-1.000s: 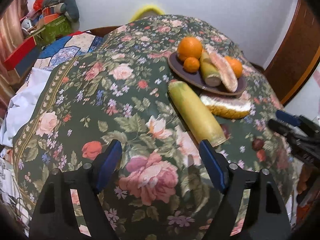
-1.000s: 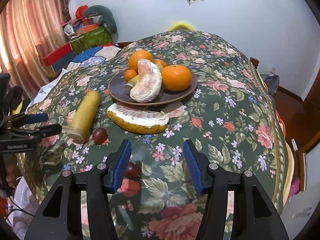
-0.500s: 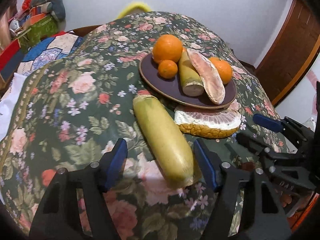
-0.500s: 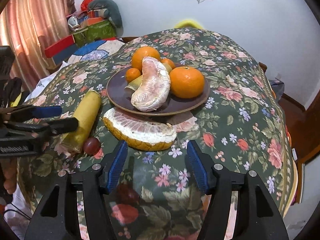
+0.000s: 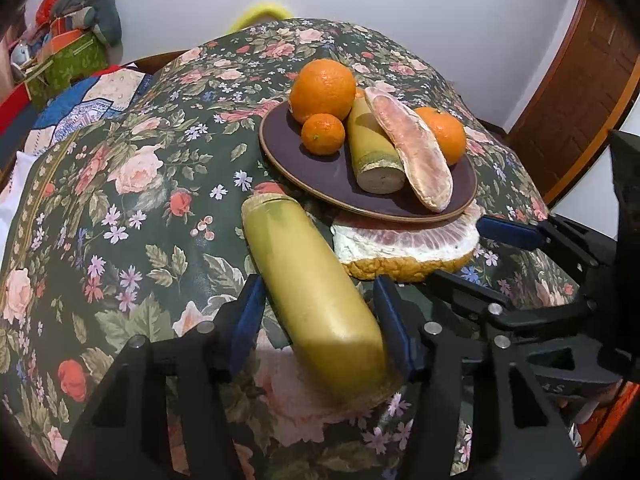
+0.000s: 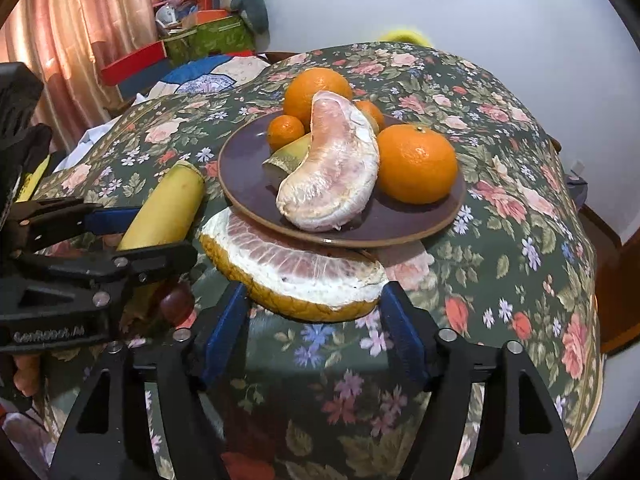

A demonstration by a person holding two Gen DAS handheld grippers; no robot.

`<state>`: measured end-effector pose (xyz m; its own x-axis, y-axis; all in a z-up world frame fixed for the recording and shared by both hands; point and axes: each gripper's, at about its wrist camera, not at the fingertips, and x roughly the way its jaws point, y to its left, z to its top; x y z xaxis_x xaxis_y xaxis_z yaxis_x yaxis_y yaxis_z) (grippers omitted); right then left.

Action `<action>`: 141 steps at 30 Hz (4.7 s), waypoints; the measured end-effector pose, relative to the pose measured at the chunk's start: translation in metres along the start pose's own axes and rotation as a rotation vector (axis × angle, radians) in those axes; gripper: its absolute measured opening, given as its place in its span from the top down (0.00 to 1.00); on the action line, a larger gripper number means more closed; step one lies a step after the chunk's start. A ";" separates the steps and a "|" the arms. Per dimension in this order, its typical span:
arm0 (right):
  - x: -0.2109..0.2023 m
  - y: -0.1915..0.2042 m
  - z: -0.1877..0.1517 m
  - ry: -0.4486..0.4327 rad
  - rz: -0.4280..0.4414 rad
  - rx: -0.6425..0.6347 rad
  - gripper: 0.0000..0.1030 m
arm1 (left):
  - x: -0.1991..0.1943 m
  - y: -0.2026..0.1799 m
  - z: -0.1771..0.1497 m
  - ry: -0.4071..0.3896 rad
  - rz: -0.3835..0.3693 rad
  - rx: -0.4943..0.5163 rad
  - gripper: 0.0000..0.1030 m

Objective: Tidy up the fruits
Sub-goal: 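Close the left gripper on the cylinder while the right gripper grasps and lifts the pomelo wedge, then carry the cylinder with the left gripper while the right gripper carries the pomelo wedge to the plate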

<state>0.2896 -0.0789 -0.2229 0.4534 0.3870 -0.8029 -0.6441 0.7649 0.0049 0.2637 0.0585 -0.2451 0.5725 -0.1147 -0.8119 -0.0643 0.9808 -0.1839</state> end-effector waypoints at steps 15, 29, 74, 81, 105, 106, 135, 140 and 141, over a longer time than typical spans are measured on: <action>-0.016 0.006 -0.013 0.027 0.045 -0.020 0.73 | -0.028 0.012 -0.020 0.002 -0.011 0.016 0.63; -0.019 0.010 -0.006 0.011 0.050 -0.023 0.54 | -0.042 0.023 -0.035 0.012 -0.001 0.032 0.63; -0.051 -0.027 -0.049 0.046 -0.078 0.004 0.55 | -0.015 0.011 -0.015 0.015 -0.018 -0.001 0.63; -0.048 -0.022 -0.043 0.041 -0.047 -0.010 0.55 | -0.014 0.006 -0.016 0.005 -0.012 -0.008 0.63; -0.058 -0.036 -0.031 -0.064 -0.002 0.184 0.72 | -0.043 -0.005 -0.003 -0.081 -0.007 0.001 0.63; -0.057 -0.037 -0.030 -0.058 0.002 0.182 0.72 | -0.046 -0.007 -0.001 -0.088 -0.012 0.004 0.63; -0.071 -0.050 -0.004 -0.165 0.006 0.242 0.77 | -0.075 -0.024 0.045 -0.204 -0.038 0.042 0.63; -0.074 -0.046 0.012 -0.206 0.002 0.226 0.77 | -0.071 -0.023 0.057 -0.204 -0.046 0.044 0.63; -0.073 -0.046 0.016 -0.213 0.004 0.228 0.78 | -0.070 -0.023 0.060 -0.203 -0.046 0.046 0.63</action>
<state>0.2955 -0.1344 -0.1550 0.5858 0.4711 -0.6594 -0.5020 0.8497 0.1611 0.2740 0.0531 -0.1506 0.7274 -0.1297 -0.6739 0.0004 0.9821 -0.1885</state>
